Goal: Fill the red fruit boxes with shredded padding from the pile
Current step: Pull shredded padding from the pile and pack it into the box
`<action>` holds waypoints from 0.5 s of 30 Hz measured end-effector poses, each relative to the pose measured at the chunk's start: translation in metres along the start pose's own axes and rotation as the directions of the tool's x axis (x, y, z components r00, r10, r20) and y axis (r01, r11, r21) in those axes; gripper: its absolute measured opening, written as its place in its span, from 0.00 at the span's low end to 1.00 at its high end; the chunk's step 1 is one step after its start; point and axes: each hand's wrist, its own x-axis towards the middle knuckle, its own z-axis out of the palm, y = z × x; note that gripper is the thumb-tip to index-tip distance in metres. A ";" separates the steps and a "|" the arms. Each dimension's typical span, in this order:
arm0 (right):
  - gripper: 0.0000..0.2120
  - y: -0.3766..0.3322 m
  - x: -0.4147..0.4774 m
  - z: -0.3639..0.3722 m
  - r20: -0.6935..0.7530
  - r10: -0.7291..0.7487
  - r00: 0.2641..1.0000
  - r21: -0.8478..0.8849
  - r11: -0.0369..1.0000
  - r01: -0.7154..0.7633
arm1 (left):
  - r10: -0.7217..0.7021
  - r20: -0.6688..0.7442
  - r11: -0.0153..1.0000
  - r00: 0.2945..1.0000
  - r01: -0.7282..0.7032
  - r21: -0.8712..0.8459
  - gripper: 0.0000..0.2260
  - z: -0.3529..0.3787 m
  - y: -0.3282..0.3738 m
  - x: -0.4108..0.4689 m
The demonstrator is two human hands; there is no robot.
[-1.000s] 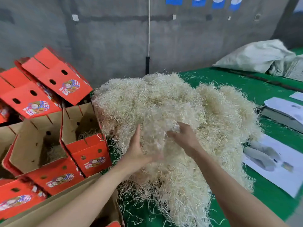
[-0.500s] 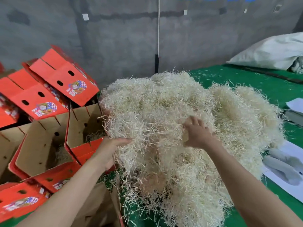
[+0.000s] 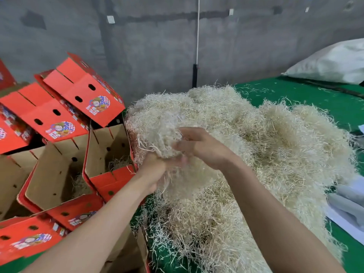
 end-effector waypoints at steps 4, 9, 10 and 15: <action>0.11 0.012 0.007 -0.023 -0.330 0.017 0.944 0.170 0.985 0.041 | -0.020 -0.231 0.988 0.973 -0.016 -0.151 0.41 -0.019 -0.005 0.014; 0.10 0.077 0.010 -0.011 0.057 0.185 0.981 -0.687 0.720 -0.096 | -0.079 -0.103 0.952 0.992 0.044 -0.302 0.14 -0.036 -0.007 0.011; 0.13 0.093 0.009 -0.012 0.001 0.261 0.965 -0.831 0.537 -0.145 | -0.074 -0.122 0.938 0.990 0.027 -0.344 0.10 -0.041 -0.007 0.011; 0.21 0.114 0.001 -0.045 -0.221 0.381 0.898 -0.808 0.444 -0.387 | -0.030 -0.149 0.952 0.988 -0.017 -0.306 0.06 -0.065 -0.005 0.007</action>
